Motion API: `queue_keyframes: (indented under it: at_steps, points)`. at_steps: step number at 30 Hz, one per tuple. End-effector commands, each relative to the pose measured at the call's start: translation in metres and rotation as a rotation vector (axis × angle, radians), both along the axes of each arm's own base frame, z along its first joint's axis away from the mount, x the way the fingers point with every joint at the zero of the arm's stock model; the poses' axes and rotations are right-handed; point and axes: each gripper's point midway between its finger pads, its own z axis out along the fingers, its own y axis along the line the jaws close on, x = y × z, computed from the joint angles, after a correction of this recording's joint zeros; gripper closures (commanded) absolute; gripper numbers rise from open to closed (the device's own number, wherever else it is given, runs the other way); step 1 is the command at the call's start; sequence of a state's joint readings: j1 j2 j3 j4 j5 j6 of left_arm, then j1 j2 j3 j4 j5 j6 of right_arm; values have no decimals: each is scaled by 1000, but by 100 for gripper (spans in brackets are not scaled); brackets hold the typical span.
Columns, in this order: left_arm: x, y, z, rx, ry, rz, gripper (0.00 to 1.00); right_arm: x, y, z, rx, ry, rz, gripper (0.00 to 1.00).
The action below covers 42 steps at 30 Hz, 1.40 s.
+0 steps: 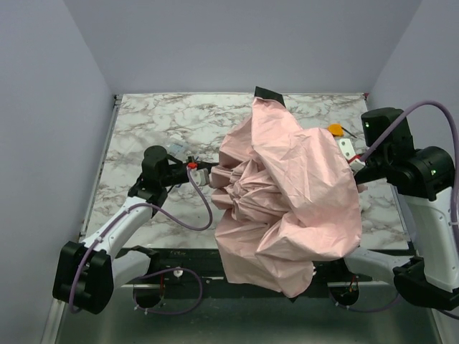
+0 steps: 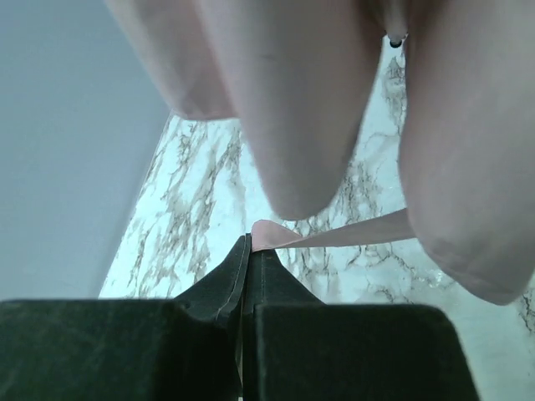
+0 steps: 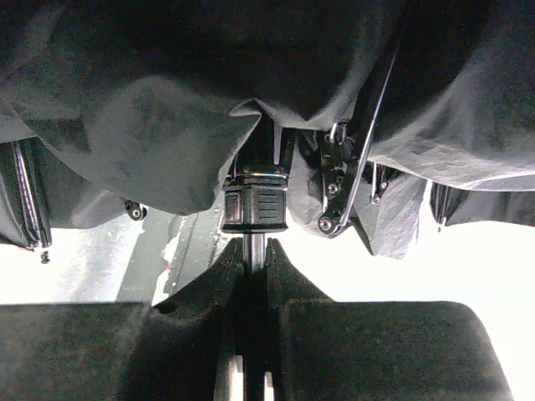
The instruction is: Put away the umbrella
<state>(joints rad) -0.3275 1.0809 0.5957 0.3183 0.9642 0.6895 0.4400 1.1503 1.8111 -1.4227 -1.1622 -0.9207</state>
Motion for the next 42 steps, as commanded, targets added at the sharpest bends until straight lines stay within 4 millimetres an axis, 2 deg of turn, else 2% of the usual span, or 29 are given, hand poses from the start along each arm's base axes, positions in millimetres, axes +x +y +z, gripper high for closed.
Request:
queue_keyframes:
  at_steps: [1,6,10,12,18,20,26,32,39,42]
  points:
    - [12,1,12,-31,-69,35,100,-9,5,-16,0,26,67,100]
    - [26,-2,29,-70,-125,47,100,-12,8,-52,-84,47,99,100]
    - [32,-4,40,-82,-176,47,100,-15,10,-68,-118,40,133,100]
    - [34,-4,43,-78,-205,48,100,-15,13,-79,-144,51,154,100]
    - [43,-4,47,-58,-245,58,100,-17,19,-128,-263,69,238,100]
    - [46,-6,49,-53,-250,54,100,-15,20,-137,-270,51,261,100]
    - [55,-11,56,-63,-254,35,100,3,20,-166,-341,-24,249,100]
    - [72,-16,70,-79,-276,40,100,4,20,-208,-423,-79,269,100]
    - [97,-27,91,-97,-287,26,100,26,28,-228,-521,-6,221,100]
    - [108,-31,93,-90,-285,21,100,42,37,-236,-532,30,158,100]
